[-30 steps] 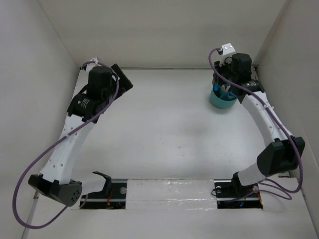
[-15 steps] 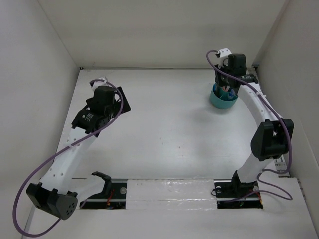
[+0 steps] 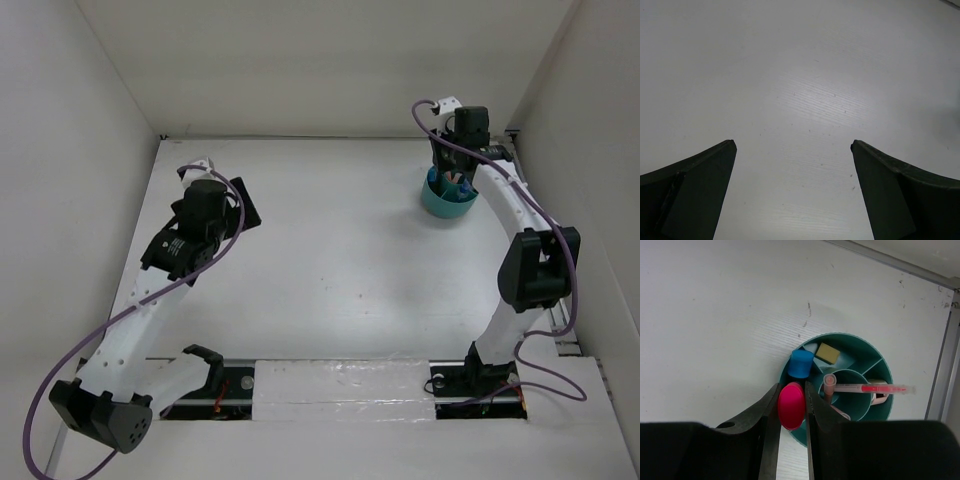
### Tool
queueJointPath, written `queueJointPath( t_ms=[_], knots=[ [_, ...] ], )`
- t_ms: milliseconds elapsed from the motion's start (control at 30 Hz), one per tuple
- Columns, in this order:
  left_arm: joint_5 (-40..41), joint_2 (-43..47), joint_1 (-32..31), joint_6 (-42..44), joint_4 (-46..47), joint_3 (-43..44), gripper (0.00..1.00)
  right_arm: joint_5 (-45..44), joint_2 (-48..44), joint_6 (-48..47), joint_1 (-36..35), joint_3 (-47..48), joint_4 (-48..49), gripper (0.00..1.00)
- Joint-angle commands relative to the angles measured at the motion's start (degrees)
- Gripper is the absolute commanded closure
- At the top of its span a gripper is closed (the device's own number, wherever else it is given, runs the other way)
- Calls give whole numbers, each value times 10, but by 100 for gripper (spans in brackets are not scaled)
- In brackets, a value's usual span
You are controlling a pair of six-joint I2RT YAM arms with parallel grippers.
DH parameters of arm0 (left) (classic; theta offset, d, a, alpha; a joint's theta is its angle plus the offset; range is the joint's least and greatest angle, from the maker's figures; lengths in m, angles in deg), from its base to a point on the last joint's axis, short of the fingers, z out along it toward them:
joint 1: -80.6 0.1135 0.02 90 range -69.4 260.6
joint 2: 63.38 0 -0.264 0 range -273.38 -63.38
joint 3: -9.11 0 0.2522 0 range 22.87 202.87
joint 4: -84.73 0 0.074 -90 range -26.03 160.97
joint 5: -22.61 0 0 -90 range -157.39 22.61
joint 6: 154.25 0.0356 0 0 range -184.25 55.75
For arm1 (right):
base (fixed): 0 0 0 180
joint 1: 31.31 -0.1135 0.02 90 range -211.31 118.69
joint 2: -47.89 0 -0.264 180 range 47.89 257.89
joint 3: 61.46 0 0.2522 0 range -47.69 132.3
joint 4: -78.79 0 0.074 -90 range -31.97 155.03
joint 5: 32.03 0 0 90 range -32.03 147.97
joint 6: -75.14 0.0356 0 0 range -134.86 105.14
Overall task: Sort the stationery into containers
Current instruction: Place the pen in the storage box.
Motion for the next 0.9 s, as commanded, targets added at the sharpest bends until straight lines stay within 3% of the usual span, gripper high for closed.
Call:
queueJointPath(
  t_ms=[0, 367, 500, 600, 800, 867],
  knots=[
    [6, 10, 2, 8, 20, -2, 0, -9, -8, -6, 7, -4, 28, 100],
    [6, 15, 2, 8, 15, 3, 0, -8, -1, -1, 7, -33, 35, 100],
    [0, 15, 2, 8, 9, 3, 0, -14, -6, 4, 7, -45, 40, 91],
    [0, 15, 2, 8, 9, 8, 0, -14, -6, 4, 2, -50, 40, 91],
    [0, 15, 2, 8, 4, 14, 0, -14, -6, 4, 2, -50, 40, 78],
    [0, 15, 2, 8, 4, 14, 0, -14, -11, 4, -3, -50, 40, 77]
  ],
)
